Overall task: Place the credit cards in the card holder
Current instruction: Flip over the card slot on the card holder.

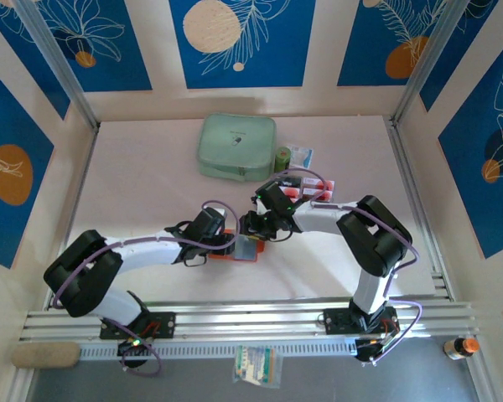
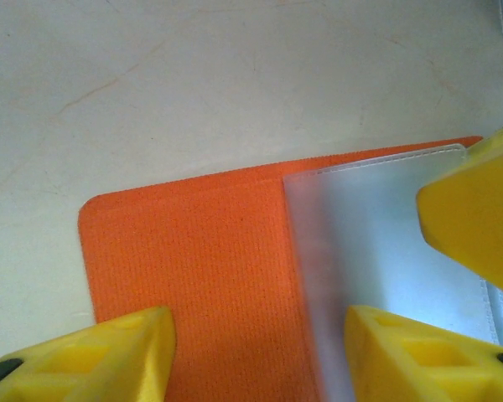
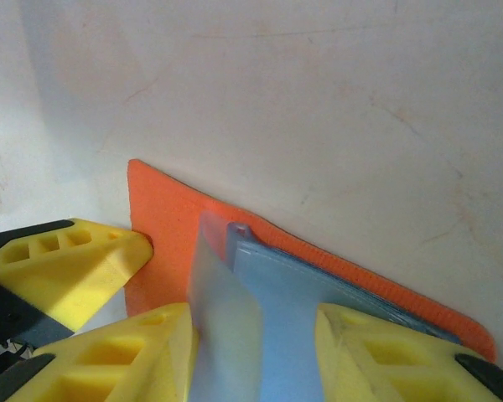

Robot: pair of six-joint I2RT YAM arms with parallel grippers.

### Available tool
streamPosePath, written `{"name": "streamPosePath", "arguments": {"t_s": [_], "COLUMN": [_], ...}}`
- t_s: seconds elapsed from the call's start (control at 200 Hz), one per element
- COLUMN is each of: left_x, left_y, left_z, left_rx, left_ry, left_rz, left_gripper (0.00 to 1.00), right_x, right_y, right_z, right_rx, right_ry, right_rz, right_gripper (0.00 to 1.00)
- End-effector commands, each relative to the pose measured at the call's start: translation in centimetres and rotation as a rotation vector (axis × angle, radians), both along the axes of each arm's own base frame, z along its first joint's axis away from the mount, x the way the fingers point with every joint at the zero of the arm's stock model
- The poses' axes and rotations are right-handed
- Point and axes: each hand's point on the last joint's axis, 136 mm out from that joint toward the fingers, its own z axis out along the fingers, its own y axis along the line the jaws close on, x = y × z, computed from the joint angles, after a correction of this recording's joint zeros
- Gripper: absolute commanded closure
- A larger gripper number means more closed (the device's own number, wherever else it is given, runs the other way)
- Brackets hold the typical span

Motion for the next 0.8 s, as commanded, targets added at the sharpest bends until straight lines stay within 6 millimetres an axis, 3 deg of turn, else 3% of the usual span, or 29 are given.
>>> {"name": "streamPosePath", "arguments": {"t_s": [0.0,0.225,0.55,0.795], "left_x": [-2.3,-2.1,-1.2,-1.2], "left_y": [0.7,0.6,1.1,2.4], "left_z": [-2.0,-0.7,5.0,7.3], "left_rx": [0.031,0.005,-0.091,-0.104], "left_ry": [0.088,0.062,-0.075,-0.134], "left_rz": [-0.021,-0.014,0.043,0.076], "left_gripper": [0.44,0.35,0.08,0.03], "right_x": [-0.5,-0.4,-0.4,-0.7], "right_y": [0.1,1.5,2.7,4.5], "right_z": [-0.5,2.1,5.3,6.1], "right_rx": [0.013,0.114,0.207,0.227], "right_ry": [0.034,0.041,0.044,0.049], "right_rz": [0.006,0.027,0.026,0.041], "right_gripper": [0.57,0.57,0.56,0.56]}}
